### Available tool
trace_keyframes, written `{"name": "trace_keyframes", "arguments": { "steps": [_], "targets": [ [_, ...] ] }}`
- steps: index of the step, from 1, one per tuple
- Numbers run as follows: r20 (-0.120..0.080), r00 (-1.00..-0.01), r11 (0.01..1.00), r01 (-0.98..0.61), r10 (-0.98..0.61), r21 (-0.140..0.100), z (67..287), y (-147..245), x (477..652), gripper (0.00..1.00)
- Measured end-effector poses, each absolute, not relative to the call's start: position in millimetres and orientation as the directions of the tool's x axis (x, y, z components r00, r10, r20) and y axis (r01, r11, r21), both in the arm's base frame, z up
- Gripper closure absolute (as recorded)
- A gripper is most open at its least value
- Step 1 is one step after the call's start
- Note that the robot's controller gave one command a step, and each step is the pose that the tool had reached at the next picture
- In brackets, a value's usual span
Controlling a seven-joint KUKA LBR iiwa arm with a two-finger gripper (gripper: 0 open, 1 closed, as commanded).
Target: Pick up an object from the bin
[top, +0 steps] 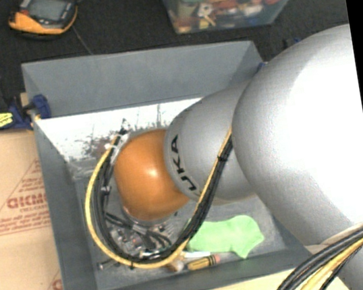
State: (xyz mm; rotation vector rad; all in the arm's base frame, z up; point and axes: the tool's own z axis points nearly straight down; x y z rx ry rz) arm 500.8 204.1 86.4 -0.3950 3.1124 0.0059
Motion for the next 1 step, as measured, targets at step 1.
{"name": "trace_keyframes", "arguments": {
  "steps": [1],
  "targets": [
    [-0.005, -0.969, 0.969, -0.247, -0.247, 0.003, 106.5, 203.8, 501.1, 1.00]
  ]
}}
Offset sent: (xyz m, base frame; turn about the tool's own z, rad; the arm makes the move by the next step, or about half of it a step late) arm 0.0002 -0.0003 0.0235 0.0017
